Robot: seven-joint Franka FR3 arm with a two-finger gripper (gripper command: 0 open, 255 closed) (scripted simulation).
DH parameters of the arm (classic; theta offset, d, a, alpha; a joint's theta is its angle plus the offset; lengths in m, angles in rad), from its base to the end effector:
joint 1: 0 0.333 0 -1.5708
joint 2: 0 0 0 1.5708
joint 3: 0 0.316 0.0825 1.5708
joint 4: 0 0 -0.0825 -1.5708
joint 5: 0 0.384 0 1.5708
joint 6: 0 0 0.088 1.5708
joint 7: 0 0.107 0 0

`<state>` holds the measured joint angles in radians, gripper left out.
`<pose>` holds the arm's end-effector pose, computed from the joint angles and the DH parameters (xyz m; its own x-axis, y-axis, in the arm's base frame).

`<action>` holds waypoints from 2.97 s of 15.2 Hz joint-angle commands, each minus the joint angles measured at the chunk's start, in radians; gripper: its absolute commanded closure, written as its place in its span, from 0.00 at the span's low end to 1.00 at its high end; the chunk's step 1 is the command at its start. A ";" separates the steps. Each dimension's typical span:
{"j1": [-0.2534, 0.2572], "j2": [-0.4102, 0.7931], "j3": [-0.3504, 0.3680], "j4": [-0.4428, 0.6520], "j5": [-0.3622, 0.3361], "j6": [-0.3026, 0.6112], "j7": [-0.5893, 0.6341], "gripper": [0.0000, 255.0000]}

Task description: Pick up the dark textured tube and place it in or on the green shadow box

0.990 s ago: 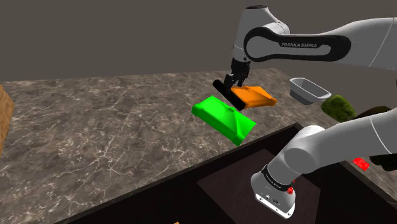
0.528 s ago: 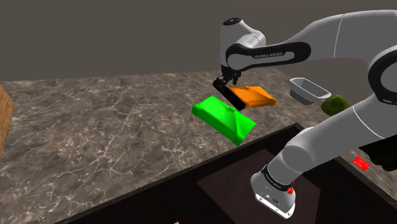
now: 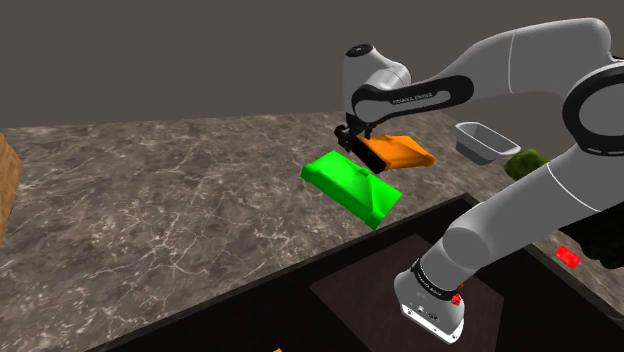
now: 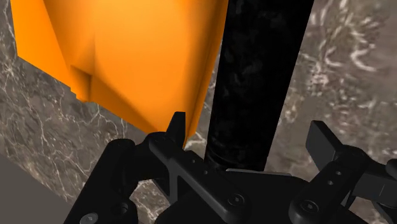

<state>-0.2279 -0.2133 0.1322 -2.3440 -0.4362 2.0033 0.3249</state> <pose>0.4552 -0.0684 0.4126 0.9749 -0.2197 -0.0360 -0.1852 -0.8903 0.4160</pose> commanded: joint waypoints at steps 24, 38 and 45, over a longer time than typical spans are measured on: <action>0.001 -0.034 -0.003 0.036 0.015 -0.061 -0.036 1.00; 0.006 -0.079 -0.001 0.178 0.044 -0.233 -0.110 1.00; 0.036 -0.147 0.037 0.168 0.078 -0.309 -0.081 1.00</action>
<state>-0.2007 -0.3370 0.1580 -2.1593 -0.3683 1.7066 0.2313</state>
